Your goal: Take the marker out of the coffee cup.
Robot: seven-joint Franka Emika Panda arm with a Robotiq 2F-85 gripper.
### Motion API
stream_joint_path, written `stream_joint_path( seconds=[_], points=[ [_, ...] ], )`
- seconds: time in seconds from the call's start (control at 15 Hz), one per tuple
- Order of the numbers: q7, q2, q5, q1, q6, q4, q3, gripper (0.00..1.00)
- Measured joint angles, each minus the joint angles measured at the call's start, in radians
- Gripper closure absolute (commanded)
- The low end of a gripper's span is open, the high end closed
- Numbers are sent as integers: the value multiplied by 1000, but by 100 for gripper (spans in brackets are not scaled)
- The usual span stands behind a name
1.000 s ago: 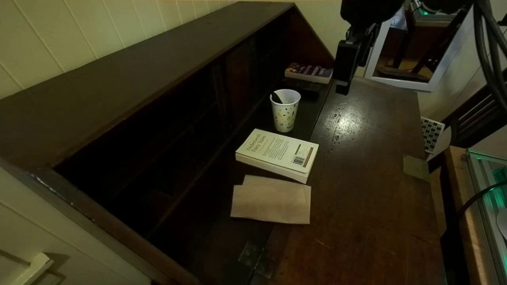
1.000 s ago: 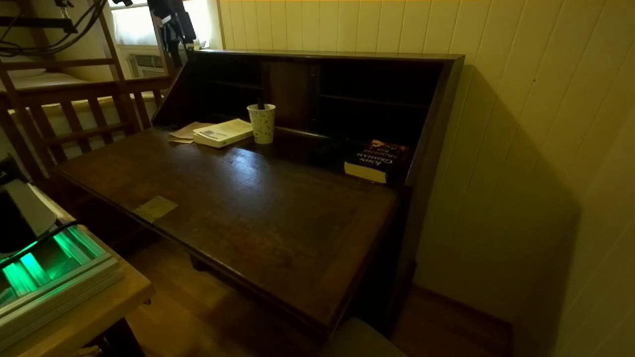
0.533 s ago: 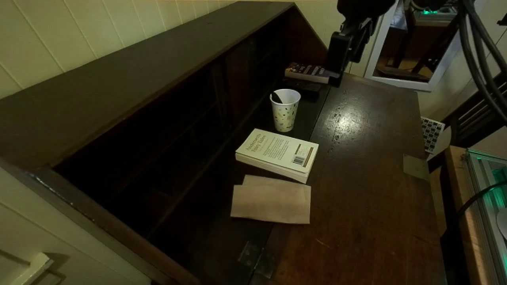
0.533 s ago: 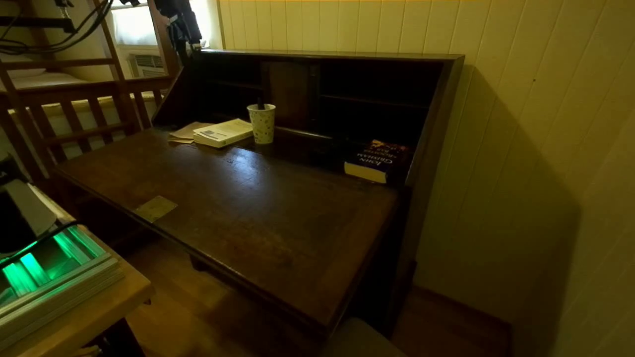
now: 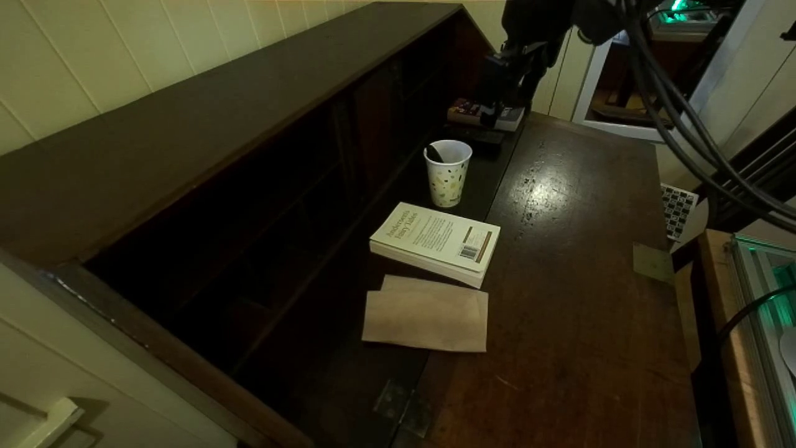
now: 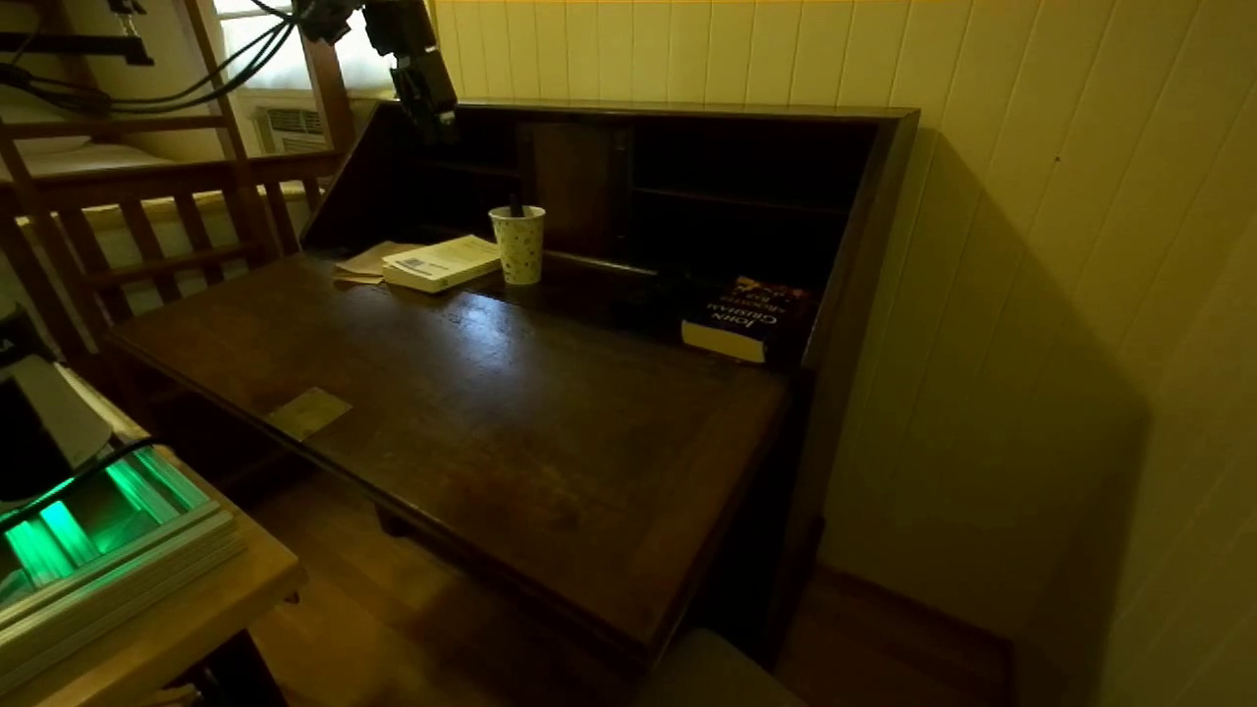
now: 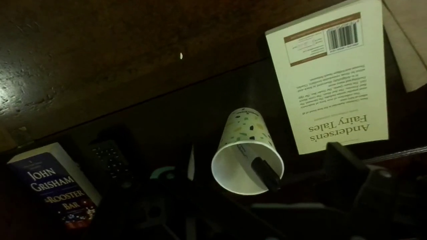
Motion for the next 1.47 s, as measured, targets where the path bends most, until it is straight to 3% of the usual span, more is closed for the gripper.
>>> stream_joint_path(
  seconds=[0.8, 1.47],
  points=[
    [188, 278, -145, 24, 47, 201, -54, 0],
    [294, 382, -160, 104, 92, 281, -124, 0]
  ],
)
